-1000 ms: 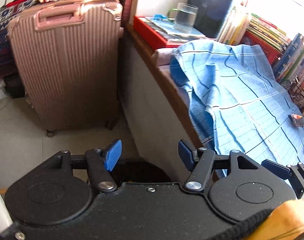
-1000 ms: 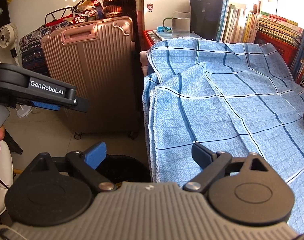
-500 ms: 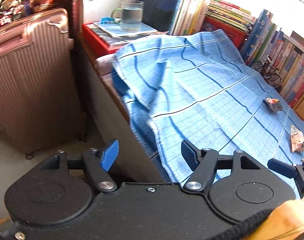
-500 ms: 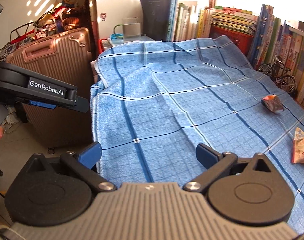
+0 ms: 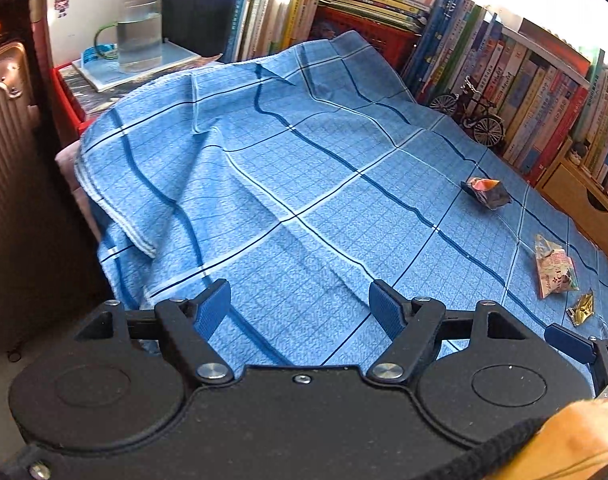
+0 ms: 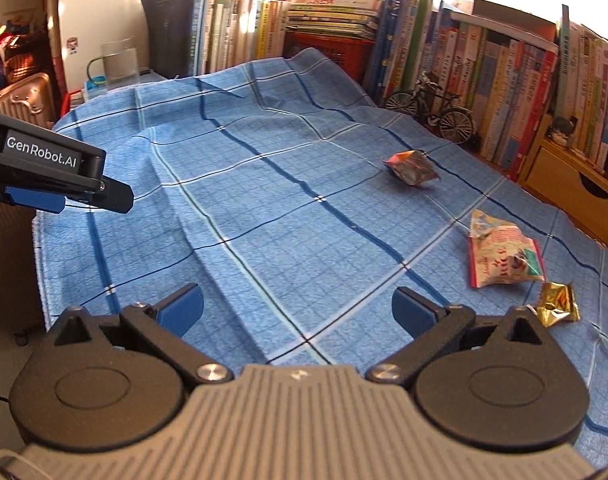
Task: Collect trash
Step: 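Move both open tools back over the wrappers on the bed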
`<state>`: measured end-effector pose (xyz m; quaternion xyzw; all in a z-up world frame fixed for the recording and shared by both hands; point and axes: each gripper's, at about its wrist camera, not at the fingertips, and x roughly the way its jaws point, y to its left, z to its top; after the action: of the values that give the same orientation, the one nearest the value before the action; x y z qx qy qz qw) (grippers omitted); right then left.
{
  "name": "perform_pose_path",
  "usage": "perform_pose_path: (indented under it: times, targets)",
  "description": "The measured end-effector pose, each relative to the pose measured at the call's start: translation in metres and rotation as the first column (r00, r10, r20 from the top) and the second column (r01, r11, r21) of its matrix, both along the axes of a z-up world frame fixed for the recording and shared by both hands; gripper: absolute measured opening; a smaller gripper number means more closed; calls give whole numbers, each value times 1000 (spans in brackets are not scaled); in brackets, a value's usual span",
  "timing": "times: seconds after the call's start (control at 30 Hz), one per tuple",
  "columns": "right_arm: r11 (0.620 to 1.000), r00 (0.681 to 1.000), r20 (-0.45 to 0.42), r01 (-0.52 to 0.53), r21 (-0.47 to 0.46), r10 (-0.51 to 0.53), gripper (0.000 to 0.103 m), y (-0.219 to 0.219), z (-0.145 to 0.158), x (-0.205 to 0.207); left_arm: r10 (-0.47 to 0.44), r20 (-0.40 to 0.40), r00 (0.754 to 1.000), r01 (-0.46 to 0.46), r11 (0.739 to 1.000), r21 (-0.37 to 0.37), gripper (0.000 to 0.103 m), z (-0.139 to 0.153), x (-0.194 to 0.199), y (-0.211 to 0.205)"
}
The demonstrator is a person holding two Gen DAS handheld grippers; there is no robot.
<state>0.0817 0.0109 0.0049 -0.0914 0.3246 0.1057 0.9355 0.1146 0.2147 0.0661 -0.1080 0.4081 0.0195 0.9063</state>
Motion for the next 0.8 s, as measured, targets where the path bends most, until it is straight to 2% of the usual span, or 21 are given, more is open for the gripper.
perform_pose_path:
  times: [0.17,0.33,0.5,0.67,0.8]
  targets:
    - [994,995,-3,103,-26,-103,103,-26,-2,9,-71,-32,997,70,997,-30,75,-9,37,-21]
    - [972,973,2,229,-44,-229,103,-56,-5,14,-133,-48,990,130,990,-59,75,-15,74,-47]
    - [940,942,-1,336,-64,-337,103,-85,-6,18,-229,-50,972,227,973,-41,75,-17,109,-82]
    - [904,907,2,421,-76,-422,103,-108,-6,28,-281,-51,958,279,959,-45,75,-19,141,-111]
    - [863,868,42,497,-89,-495,103,-125,-4,39,-316,-53,947,315,948,-40,76,-20,167,-130]
